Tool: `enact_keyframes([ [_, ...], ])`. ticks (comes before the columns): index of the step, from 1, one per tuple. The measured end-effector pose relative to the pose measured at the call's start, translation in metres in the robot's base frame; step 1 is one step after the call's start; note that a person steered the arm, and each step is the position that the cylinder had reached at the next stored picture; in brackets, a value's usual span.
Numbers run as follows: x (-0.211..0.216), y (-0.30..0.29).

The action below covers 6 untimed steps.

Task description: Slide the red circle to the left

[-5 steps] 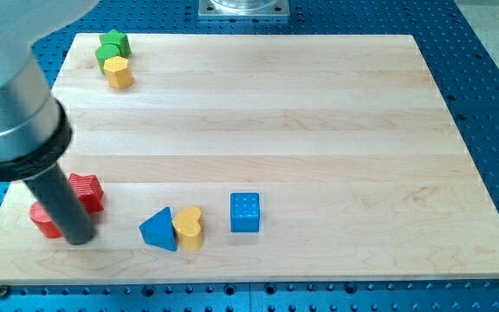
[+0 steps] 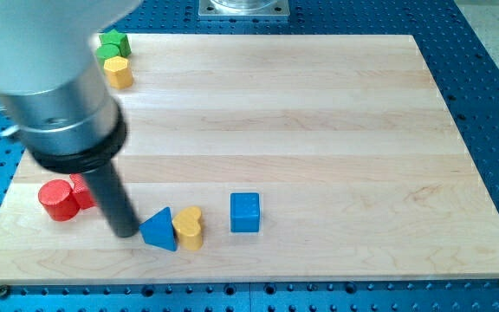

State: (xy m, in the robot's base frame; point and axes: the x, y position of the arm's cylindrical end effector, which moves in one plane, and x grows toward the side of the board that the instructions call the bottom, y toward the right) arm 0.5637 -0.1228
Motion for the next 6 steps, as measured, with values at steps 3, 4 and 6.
enact_keyframes([
  [3, -0.033, -0.052],
  [4, -0.057, -0.056],
  [6, -0.024, -0.062],
])
